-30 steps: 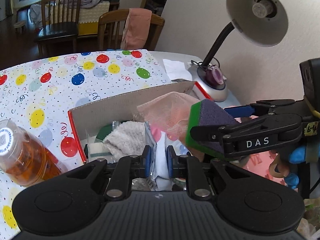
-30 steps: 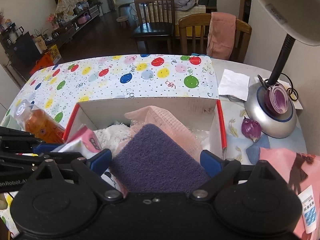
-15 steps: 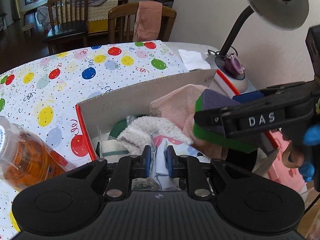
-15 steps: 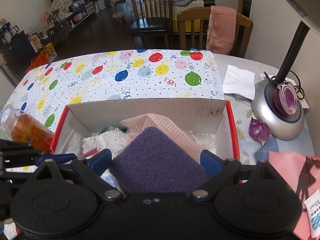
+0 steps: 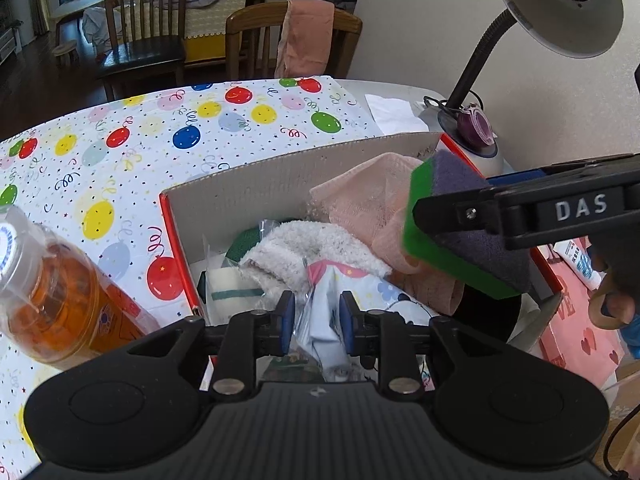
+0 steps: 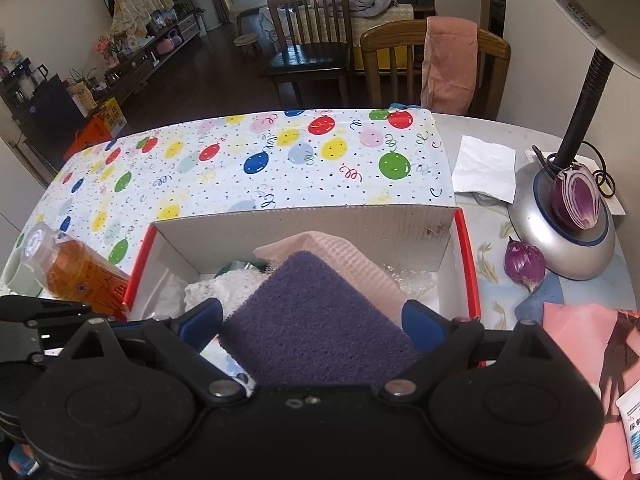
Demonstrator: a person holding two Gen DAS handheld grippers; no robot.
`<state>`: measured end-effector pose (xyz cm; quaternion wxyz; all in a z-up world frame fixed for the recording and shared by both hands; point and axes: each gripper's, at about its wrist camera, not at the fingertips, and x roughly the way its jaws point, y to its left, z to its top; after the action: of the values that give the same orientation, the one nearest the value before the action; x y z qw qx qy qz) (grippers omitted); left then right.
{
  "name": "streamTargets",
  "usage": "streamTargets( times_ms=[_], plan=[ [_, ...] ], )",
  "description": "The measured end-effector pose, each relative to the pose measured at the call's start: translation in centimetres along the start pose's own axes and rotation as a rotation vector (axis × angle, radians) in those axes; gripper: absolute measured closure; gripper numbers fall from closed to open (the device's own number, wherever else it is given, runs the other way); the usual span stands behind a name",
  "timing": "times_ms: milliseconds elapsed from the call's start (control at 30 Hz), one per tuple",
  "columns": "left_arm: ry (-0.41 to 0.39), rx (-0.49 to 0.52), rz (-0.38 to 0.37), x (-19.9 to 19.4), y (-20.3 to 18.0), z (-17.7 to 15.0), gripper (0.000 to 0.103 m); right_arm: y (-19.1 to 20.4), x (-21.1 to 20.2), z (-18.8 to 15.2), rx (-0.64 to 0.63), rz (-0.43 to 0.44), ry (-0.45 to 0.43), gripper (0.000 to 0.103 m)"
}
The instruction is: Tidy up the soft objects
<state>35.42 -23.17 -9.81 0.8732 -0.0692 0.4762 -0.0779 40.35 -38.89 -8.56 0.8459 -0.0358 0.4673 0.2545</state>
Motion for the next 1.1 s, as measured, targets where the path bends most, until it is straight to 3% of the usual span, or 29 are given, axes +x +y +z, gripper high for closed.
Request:
streamTargets(
  times_ms=[133, 167, 200, 267, 367, 800, 1100],
  plan=[
    [-0.006, -0.001, -0.015, -0.4, -0.2, -0.5, 0.074, 0.3, -1.0, -0.2, 0.0, 0.013, -0.018, 0.006],
    [-0.009, 0.001, -0.02, -0.5, -0.2, -0.6, 0.067, 0.3, -1.4, -0.3, -0.001, 0.017, -0.025, 0.006],
    [-0.013, 0.003, -0.024, -0.8, -0.3, -0.7, 0.05, 0.4, -1.8, -0.4, -0.004, 0.027, -0.029, 0.006],
    [-0.027, 0.005, -0.038, -1.4, -0.5, -0.9, 0.029, 0.6, -2.7, -0.6, -0.006, 0.038, -0.043, 0.004],
    [-0.081, 0.016, -0.04, -2.8, -0.8, -1.2, 0.028, 0.9, -4.3, -0.7, -0.004, 0.057, -0.074, 0.003],
    [-0.167, 0.06, -0.076, -8.5, -0.6, -2.6, 0.028, 3.1, -10.9, -2.9, 0.016, 0.105, -0.213, 0.0],
    [-0.248, 0.1, -0.095, -13.8, 1.6, -4.9, 0.028, 7.7, -13.8, -6.2, 0.014, 0.105, -0.306, 0.0]
  ],
)
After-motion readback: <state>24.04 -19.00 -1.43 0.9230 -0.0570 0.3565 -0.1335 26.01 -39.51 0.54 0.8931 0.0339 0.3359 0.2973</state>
